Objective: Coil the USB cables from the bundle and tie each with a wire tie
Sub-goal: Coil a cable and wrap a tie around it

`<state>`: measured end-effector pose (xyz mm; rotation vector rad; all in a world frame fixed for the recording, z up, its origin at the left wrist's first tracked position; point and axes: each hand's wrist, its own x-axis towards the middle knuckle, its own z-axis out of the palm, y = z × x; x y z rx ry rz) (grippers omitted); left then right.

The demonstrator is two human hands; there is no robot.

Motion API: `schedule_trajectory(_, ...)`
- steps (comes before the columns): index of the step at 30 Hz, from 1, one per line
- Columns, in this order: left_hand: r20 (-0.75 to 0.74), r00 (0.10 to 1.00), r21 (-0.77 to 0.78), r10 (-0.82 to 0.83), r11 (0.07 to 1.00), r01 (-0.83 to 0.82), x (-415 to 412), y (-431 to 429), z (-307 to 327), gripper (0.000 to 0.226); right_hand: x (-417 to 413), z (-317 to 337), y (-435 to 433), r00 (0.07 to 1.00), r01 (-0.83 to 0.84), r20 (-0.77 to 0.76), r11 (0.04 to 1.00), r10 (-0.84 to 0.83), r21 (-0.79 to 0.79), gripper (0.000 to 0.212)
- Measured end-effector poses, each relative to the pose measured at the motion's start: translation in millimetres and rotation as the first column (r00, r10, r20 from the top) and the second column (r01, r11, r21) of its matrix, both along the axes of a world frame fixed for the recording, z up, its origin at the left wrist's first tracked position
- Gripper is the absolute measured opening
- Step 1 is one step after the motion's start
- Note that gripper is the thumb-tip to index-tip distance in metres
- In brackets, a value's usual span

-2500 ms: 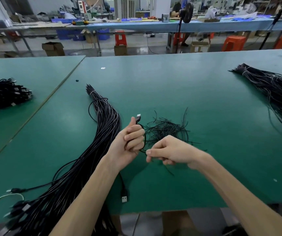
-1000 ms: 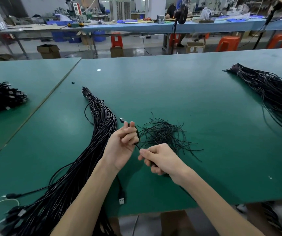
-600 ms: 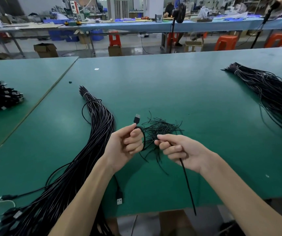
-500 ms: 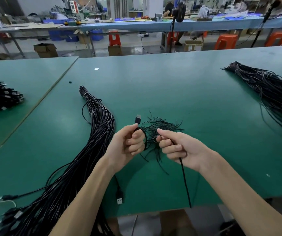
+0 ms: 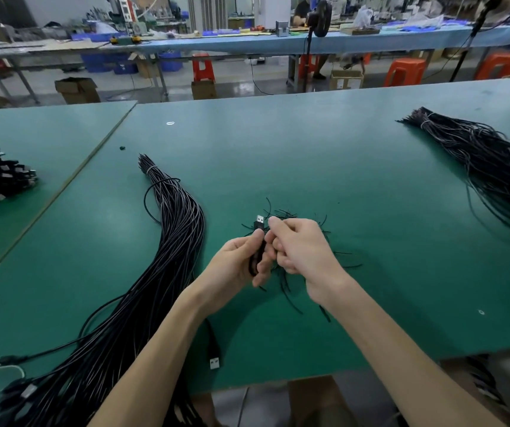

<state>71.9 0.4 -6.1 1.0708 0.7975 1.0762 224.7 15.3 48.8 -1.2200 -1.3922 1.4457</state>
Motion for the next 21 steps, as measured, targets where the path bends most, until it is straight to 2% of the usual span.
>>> schedule_trajectory(2,-0.064,0.994,0.011,0.092,0.996,-0.092,3,0,-4,0.044,-6,-2,-6,0.962,-0.017,0.272,0.978,-0.042,0.210,0.036)
schedule_trajectory(3,-0.095,0.985,0.023,0.142,0.990,-0.141,5,1,-6,0.048,-9,-4,-10,0.932,-0.045,0.357,0.960,-0.059,0.276,0.034)
schedule_trajectory(8,-0.103,0.931,-0.001,0.349,0.936,-0.351,1,3,-6,0.052,-26,-10,-29,0.734,-0.188,0.648,0.856,-0.203,0.481,0.035)
schedule_trajectory(10,-0.038,0.914,-0.035,0.404,0.914,-0.405,-2,5,-5,0.056,-34,-14,-37,0.738,-0.216,0.649,0.847,-0.183,0.485,0.035)
schedule_trajectory(12,0.135,0.896,-0.119,0.424,0.904,-0.410,-3,6,-2,0.052,-40,-20,-42,0.791,-0.221,0.604,0.874,-0.099,0.433,0.034)
schedule_trajectory(15,0.318,0.815,-0.255,0.484,0.872,-0.418,-7,7,3,0.043,-43,-36,-45,0.843,-0.226,0.538,0.907,-0.001,0.355,0.031)
schedule_trajectory(18,0.440,0.713,-0.362,0.546,0.834,-0.416,-10,7,5,0.033,-36,-50,-44,0.932,-0.157,0.354,0.962,0.070,0.224,0.032)
schedule_trajectory(21,0.545,0.639,-0.393,0.543,0.839,-0.377,-15,8,8,0.027,-25,-56,-39,0.944,-0.136,0.322,0.977,0.077,0.163,0.032)
